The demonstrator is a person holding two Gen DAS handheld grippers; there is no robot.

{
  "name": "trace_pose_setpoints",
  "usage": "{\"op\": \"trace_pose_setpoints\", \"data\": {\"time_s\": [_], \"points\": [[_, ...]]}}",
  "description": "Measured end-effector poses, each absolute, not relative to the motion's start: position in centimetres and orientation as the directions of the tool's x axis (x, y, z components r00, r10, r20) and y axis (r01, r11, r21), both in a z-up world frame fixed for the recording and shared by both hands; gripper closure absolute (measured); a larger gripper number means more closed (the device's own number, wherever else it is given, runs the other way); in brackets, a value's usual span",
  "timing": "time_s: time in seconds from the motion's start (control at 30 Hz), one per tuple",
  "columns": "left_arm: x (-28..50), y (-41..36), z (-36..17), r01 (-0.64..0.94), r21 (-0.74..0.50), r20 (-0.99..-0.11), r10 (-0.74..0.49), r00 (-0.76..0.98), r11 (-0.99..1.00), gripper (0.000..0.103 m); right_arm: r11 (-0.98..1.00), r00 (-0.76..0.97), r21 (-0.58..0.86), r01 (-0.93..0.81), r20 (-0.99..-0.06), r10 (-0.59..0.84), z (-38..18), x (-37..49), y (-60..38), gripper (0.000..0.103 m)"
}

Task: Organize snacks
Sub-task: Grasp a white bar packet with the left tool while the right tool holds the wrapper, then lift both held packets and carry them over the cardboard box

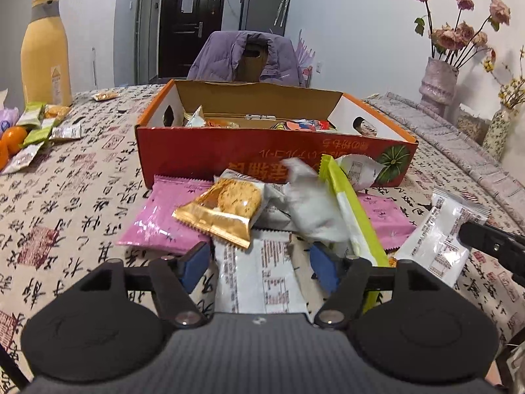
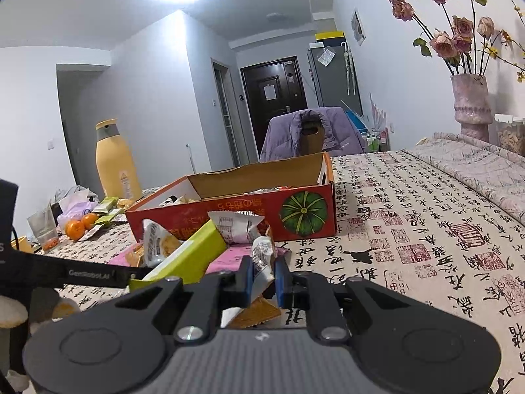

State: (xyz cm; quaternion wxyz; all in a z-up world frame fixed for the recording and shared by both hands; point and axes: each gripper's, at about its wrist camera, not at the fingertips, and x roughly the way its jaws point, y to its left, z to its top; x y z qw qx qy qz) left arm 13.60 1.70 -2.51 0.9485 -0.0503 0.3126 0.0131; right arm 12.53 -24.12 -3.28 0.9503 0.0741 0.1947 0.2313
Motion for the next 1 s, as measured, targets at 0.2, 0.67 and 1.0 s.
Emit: {"op": "trace_pose_setpoints", "data": {"time_s": [0.2, 0.67, 1.0], "points": [[14.2, 1.0, -3.1, -0.080, -0.060, -0.619, 0.025, 0.785, 0.995, 0.039, 0.877, 0.812, 0.239, -0.416, -0.336, 0.477, -3.5, 12.6, -24.2, 0.090], [11.0, 1.3, -2.6, -0.039, -0.070, -0.580, -0.009, 0.815, 0.997, 0.062, 0.872, 0.817, 0.233, -0.431, -0.308, 0.487, -2.7, 11.6, -24.2, 0.090], [7.8, 1.6, 0.2, -0.022, -0.063, -0.488, -0.011, 0.873, 0.998, 0.062, 0.868, 0.827, 0.219, -0.445, -0.271, 0.492, -1.4, 10.5, -24.1, 0.090]]}}
